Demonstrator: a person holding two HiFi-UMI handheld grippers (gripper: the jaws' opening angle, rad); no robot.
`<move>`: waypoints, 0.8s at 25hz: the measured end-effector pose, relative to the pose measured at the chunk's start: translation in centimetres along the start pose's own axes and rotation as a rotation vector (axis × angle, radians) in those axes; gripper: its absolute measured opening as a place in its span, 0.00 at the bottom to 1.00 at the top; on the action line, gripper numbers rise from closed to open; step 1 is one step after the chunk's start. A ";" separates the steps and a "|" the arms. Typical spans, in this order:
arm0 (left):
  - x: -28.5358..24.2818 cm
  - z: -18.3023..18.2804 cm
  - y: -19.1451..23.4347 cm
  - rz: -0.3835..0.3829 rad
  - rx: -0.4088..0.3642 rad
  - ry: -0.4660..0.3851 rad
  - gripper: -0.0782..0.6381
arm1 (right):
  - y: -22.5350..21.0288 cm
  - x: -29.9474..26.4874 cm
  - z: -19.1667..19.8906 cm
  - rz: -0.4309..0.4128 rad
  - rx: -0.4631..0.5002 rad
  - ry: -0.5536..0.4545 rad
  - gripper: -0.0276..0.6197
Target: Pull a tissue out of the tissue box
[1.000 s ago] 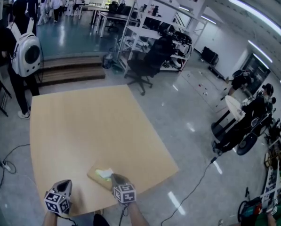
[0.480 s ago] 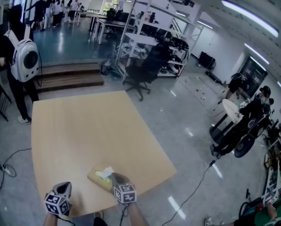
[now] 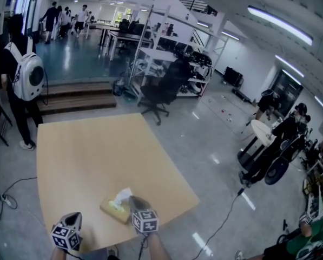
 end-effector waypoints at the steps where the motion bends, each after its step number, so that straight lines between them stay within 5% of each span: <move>1: 0.1 -0.1 0.0 -0.001 -0.002 -0.004 0.12 | 0.0 0.2 -0.5 0.000 0.006 -0.013 0.05; 20: 2.4 -2.6 -1.7 -0.004 -0.058 -0.059 0.12 | -0.5 6.2 -1.7 0.014 -0.043 -0.083 0.05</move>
Point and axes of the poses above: the fingertips, and each gripper's own axes: x backward along the fingers, y to its left, z out of its underside, the point moved 2 cm from there along x, backward along the fingers, and after that the axes turned 14 degrees about z, right-handed, at the moved point
